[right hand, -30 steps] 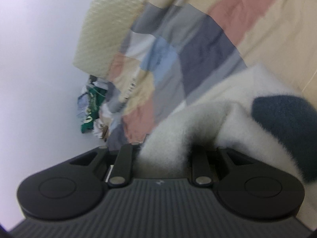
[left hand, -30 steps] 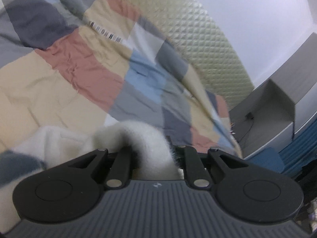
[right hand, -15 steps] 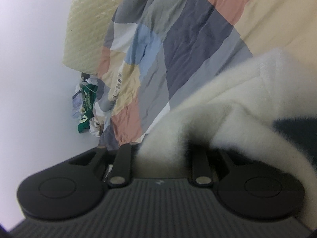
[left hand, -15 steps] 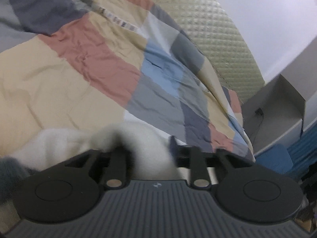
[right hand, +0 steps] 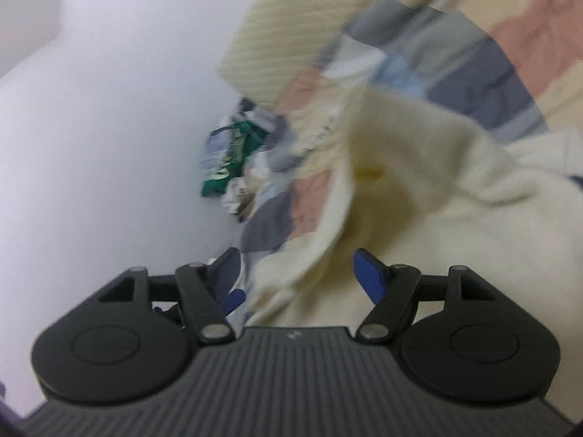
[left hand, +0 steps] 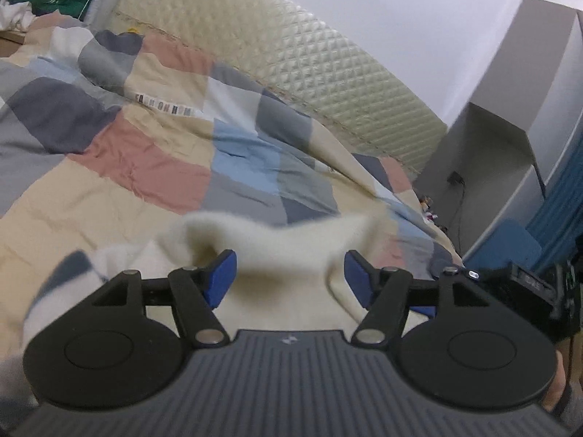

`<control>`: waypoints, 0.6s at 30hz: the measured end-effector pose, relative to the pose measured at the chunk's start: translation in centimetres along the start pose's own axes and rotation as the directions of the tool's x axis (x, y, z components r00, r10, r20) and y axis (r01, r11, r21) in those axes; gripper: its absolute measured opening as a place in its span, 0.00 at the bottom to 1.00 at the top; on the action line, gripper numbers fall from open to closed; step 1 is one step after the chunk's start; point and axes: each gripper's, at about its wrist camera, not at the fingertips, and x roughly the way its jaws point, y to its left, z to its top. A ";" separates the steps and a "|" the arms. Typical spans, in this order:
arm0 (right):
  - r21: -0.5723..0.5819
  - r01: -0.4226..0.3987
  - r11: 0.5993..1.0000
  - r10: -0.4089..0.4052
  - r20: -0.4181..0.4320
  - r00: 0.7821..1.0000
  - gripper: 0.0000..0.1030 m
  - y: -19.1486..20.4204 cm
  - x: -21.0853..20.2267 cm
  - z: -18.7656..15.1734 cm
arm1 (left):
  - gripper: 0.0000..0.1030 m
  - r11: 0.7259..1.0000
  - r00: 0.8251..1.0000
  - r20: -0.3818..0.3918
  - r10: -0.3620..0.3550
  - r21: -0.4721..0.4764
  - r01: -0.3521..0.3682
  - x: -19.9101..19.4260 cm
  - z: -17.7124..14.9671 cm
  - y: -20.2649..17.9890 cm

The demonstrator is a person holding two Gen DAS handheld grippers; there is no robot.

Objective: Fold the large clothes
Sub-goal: 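Open both grippers to release the folded sweater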

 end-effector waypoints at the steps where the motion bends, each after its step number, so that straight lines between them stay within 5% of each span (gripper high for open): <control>1: -0.029 0.022 0.999 -0.022 -0.004 1.000 0.69 0.6 0.0 -0.2 | 0.69 1.000 1.000 -0.021 0.013 0.006 -0.013 -0.2 -0.3 -0.4; 7: -0.099 0.221 0.970 -0.226 -0.033 0.974 0.69 0.0 1.2 -1.3 | 0.69 0.977 0.974 -0.127 0.190 0.123 -0.174 2.2 -2.7 -0.8; 12: -0.174 0.375 0.910 -0.383 -0.009 0.924 0.66 -1.3 1.9 -1.7 | 0.69 0.924 0.913 -0.161 0.374 0.146 -0.353 4.5 -3.8 1.0; 18: -0.348 0.496 0.795 -0.499 0.090 0.862 0.67 -0.3 2.8 -2.1 | 0.69 0.910 0.902 -0.134 0.410 0.127 -0.395 4.8 -4.0 1.5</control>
